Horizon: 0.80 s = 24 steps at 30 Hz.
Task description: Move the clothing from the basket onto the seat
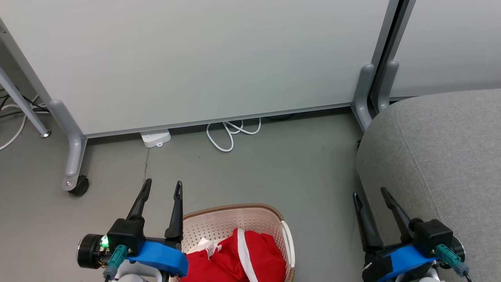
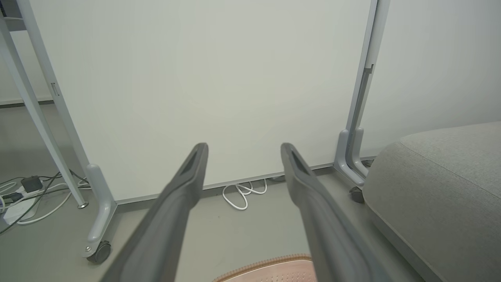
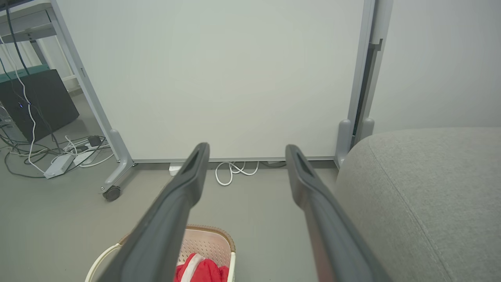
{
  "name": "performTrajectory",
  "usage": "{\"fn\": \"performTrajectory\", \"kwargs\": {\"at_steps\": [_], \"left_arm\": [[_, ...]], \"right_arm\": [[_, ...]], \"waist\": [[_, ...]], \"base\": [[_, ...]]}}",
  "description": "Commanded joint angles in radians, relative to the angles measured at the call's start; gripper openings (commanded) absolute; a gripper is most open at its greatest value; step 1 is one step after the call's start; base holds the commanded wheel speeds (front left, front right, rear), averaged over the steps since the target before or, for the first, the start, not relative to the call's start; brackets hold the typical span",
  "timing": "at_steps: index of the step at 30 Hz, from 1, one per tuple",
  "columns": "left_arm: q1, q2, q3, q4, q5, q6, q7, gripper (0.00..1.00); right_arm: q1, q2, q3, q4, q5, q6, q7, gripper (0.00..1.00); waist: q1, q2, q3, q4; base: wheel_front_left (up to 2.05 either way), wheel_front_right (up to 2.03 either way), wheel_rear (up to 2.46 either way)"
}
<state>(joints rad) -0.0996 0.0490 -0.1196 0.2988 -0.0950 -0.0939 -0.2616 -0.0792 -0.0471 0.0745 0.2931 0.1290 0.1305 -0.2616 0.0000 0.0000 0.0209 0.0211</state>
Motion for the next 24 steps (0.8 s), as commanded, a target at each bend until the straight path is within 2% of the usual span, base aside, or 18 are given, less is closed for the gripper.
{"fn": "performTrajectory", "kwargs": {"at_steps": [1, 12, 21, 24], "left_arm": [[-0.011, 0.002, -0.004, 0.004, 0.005, -0.004, -0.005, 1.00], [-0.088, 0.003, -0.030, 0.047, 0.022, -0.027, -0.005, 1.00], [-0.237, 0.040, -0.087, 0.152, 0.030, -0.038, -0.005, 1.00], [-0.291, 0.061, -0.134, 0.199, 0.020, -0.039, -0.005, 1.00]], "right_arm": [[-0.015, -0.006, 0.001, 0.002, 0.005, 0.000, -0.005, 1.00], [-0.044, -0.006, 0.012, -0.009, -0.001, 0.000, -0.005, 1.00], [-0.130, -0.005, 0.025, -0.041, -0.012, 0.000, -0.005, 1.00], [-0.168, -0.005, 0.027, -0.053, -0.011, 0.000, -0.004, 1.00]], "waist": [[0.0000, 0.0000, 0.002, -0.001], [0.0000, 0.0000, 0.066, -0.034], [0.0000, 0.0000, 0.221, -0.104], [0.0000, 0.0000, 0.279, -0.129]], "base": [[0.00, 0.00, 0.00], [0.00, 0.00, 0.00], [0.00, 0.00, 0.00], [0.00, 0.00, 0.00]]}}
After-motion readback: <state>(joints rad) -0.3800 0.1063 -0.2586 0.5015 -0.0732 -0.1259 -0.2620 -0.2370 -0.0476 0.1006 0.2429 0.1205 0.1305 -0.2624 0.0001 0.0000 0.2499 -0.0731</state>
